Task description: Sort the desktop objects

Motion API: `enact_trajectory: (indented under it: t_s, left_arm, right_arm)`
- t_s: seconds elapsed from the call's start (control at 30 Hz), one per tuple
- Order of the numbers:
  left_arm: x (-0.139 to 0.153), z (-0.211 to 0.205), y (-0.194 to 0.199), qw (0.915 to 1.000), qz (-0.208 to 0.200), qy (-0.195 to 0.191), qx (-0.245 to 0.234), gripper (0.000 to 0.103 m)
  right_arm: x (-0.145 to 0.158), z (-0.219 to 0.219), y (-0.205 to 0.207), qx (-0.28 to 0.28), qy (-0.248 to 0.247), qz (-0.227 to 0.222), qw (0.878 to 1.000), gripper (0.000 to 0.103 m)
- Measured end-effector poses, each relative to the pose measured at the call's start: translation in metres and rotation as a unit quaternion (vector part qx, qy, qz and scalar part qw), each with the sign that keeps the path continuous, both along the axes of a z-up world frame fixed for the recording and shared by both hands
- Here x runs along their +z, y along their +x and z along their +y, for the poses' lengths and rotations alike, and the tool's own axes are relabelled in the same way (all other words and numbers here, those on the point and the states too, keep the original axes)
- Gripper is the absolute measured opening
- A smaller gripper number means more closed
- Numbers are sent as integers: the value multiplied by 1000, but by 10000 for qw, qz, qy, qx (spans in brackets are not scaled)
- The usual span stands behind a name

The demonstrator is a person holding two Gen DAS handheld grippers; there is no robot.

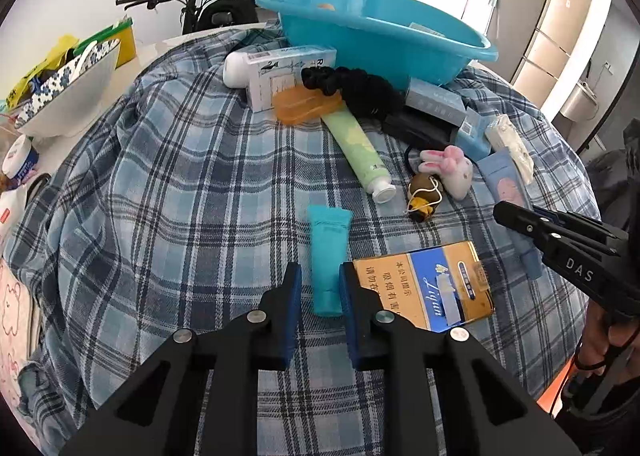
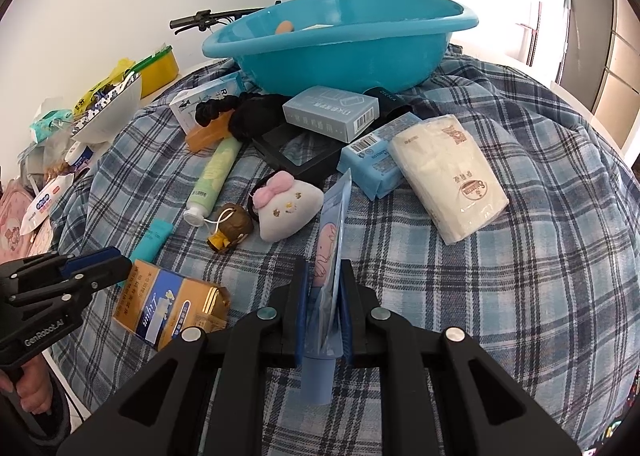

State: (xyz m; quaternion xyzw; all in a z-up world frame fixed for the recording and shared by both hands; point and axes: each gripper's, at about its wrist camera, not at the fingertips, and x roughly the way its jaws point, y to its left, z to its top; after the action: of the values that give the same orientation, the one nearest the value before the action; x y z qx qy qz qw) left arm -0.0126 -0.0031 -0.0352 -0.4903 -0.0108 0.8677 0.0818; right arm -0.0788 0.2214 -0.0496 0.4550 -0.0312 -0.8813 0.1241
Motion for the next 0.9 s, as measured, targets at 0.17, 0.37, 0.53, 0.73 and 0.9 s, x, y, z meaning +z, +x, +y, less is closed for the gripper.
enact_trajectory:
  t_s: [0.17,0.37,0.53,0.73,0.9]
  left_arm:
    - [0,0,1,10000,-2,4,-93,21]
    - [-2,11,3,9996,13,-18,-298,21]
    - [-12,8,-4,9993,-242,154,-240,21]
    - [-13,7,-4,9995,-214,186,-145,20]
    - [-8,6,-2,9998,-93,167,-82,20]
  right_arm:
    - [0,0,0,-17,-5,-3,10000,13]
    - [1,0,1,-7,-19,26,10000,13]
    - [1,2,1,-5,-4,29,10000,13]
    - [-1,3,2,-29,-10,18,10000,13]
    - [-1,3,3,9,-48,20,10000,13]
